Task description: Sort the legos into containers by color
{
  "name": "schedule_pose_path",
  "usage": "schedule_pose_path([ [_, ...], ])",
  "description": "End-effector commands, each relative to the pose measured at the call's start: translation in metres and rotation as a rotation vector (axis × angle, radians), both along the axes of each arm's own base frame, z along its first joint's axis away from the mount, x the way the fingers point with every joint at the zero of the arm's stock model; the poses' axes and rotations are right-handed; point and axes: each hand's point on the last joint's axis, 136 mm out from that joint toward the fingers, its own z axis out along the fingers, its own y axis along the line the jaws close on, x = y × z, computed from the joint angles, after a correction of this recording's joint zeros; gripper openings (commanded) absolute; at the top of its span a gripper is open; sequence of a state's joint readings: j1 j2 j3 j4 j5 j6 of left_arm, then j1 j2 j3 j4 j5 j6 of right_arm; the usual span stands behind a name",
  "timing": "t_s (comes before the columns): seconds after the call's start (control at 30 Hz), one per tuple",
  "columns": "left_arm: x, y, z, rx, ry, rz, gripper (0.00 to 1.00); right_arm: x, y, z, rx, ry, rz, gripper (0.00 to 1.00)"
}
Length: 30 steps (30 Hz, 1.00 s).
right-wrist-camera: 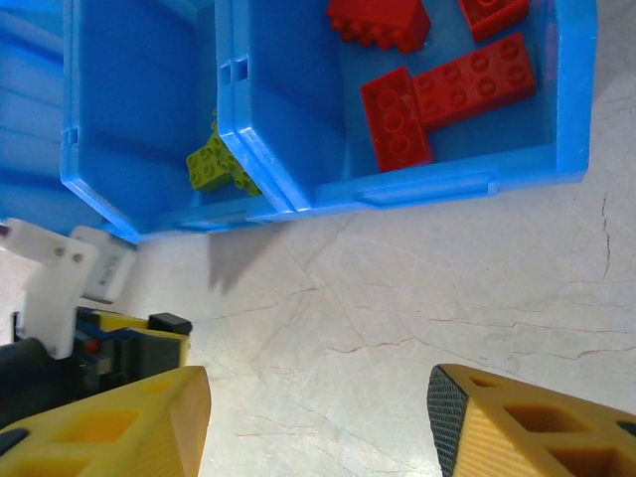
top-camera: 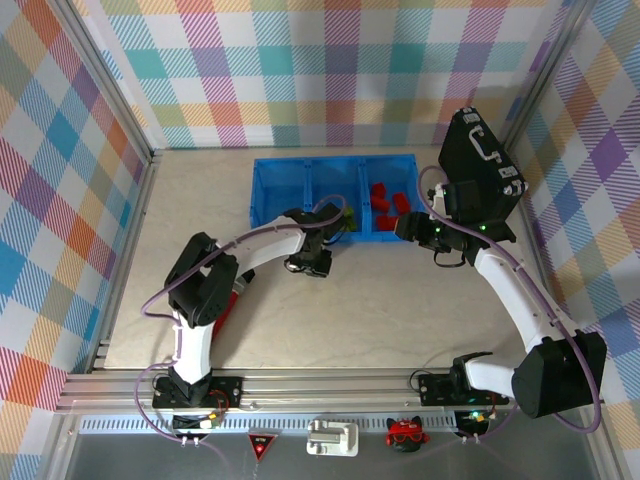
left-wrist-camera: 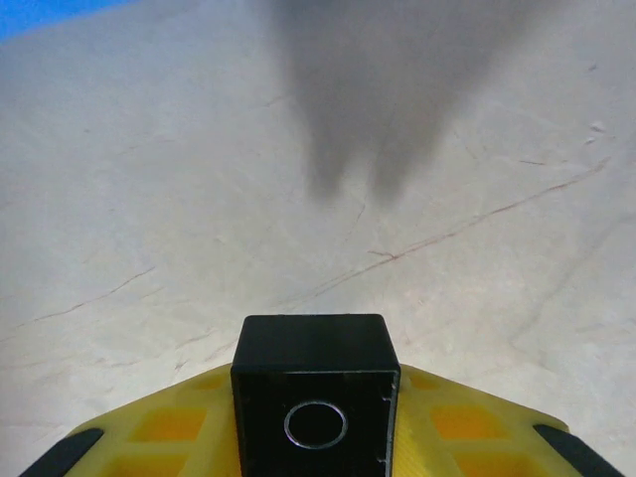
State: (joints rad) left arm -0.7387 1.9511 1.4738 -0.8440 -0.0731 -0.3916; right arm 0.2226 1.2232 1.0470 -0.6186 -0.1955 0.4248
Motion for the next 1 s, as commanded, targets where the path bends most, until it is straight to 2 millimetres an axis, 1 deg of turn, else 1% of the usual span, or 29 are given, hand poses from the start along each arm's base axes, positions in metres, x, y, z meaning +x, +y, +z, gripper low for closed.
schedule_pose_path([
  [0.0, 0.014, 0.015, 0.046, -0.017, -0.08, 0.017, 0.34, 0.002, 0.001, 0.012, 0.001, -0.036, 0.015, 0.61],
  [0.2, 0.035, 0.043, 0.077, -0.025, -0.136, 0.063, 0.34, 0.0, 0.0, 0.014, 0.001, -0.039, 0.012, 0.62],
  [0.33, 0.053, 0.061, 0.089, -0.041, -0.158, 0.104, 0.34, -0.001, -0.001, 0.016, -0.004, -0.046, 0.011, 0.62],
  [0.43, 0.067, 0.07, 0.092, -0.039, -0.163, 0.121, 0.34, -0.002, -0.001, 0.017, -0.002, -0.047, 0.008, 0.62],
  [0.57, 0.086, 0.079, 0.092, -0.034, -0.176, 0.143, 0.34, -0.005, -0.003, 0.018, -0.007, -0.047, 0.006, 0.62],
  [0.67, 0.1, 0.084, 0.087, -0.016, -0.189, 0.159, 0.34, -0.006, -0.004, 0.019, -0.009, -0.049, 0.003, 0.62],
  [0.83, 0.122, 0.09, 0.071, -0.001, -0.178, 0.189, 0.34, -0.008, -0.005, 0.021, -0.012, -0.052, -0.001, 0.62],
  [0.97, 0.136, 0.094, 0.054, 0.019, -0.167, 0.208, 0.35, -0.009, -0.005, 0.02, -0.016, -0.05, 0.001, 0.62],
])
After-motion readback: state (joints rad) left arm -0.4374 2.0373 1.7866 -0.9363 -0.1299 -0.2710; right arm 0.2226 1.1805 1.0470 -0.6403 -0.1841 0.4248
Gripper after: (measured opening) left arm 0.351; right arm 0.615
